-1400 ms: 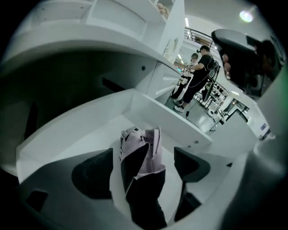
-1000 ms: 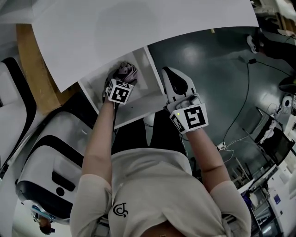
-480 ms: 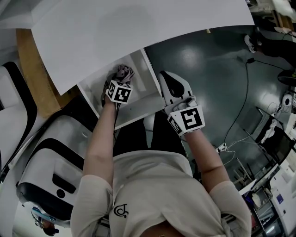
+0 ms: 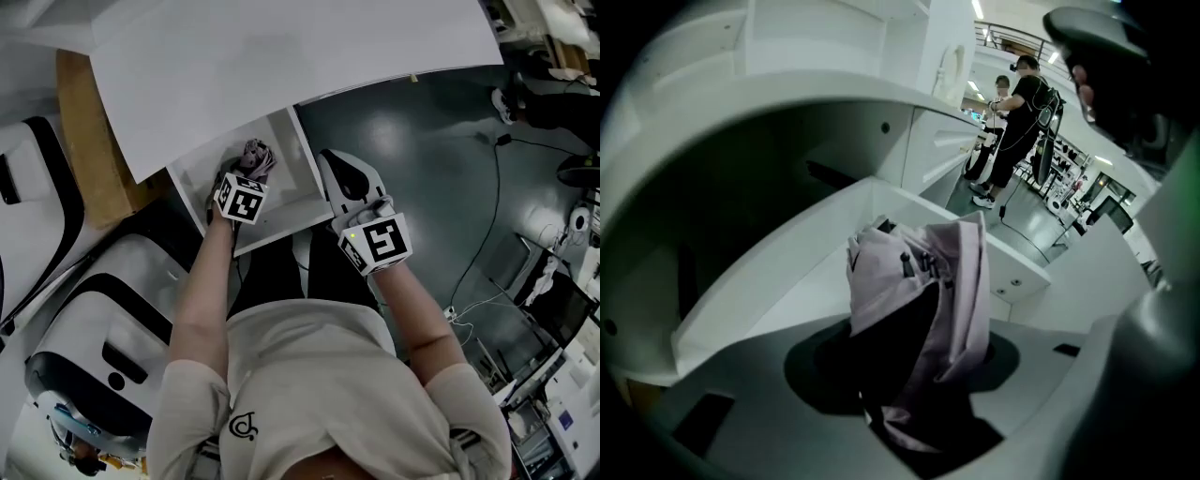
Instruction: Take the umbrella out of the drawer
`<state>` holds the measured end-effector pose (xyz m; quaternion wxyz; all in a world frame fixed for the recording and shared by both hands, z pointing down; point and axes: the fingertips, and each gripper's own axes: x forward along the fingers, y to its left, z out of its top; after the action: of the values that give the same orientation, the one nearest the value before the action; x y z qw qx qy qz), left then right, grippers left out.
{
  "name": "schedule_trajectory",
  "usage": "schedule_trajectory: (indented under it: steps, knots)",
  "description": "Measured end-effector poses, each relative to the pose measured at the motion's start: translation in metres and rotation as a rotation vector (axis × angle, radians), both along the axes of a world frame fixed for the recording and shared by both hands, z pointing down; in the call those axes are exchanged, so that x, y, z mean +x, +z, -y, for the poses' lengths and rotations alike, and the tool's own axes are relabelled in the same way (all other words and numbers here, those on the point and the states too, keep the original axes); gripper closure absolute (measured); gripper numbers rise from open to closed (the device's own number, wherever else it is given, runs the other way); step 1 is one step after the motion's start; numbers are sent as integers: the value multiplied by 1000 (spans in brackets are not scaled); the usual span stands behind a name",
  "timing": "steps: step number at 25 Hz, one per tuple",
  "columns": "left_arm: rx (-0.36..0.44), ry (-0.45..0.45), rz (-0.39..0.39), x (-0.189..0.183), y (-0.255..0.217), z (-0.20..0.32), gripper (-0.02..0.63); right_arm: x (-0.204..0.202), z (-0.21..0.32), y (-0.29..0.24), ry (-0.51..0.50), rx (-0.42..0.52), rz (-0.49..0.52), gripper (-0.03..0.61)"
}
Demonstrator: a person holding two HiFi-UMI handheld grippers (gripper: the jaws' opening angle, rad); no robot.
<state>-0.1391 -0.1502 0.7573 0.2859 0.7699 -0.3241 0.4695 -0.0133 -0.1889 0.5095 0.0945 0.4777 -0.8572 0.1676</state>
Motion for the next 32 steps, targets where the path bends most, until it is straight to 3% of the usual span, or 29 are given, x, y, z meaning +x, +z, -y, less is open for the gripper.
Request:
schedule_trajectory:
  steps: [7, 15, 20, 27, 32]
  knots:
    - [192, -5, -18, 2, -73, 7, 370, -7, -2, -39, -63, 54, -5, 572]
    - [395, -123, -122, 4, -183, 20, 370, -19, -10, -77, -141, 105, 8, 572]
    - [569, -191, -165, -1, -259, 22, 370, -24, -13, -104, -178, 135, 39, 572]
    - [761, -273, -223, -9, -354, 8, 370, -27, -19, -141, -240, 185, 48, 572]
    - [881, -344, -279, -16, -394, -20, 370, -30, -33, -161, -284, 260, 57, 572]
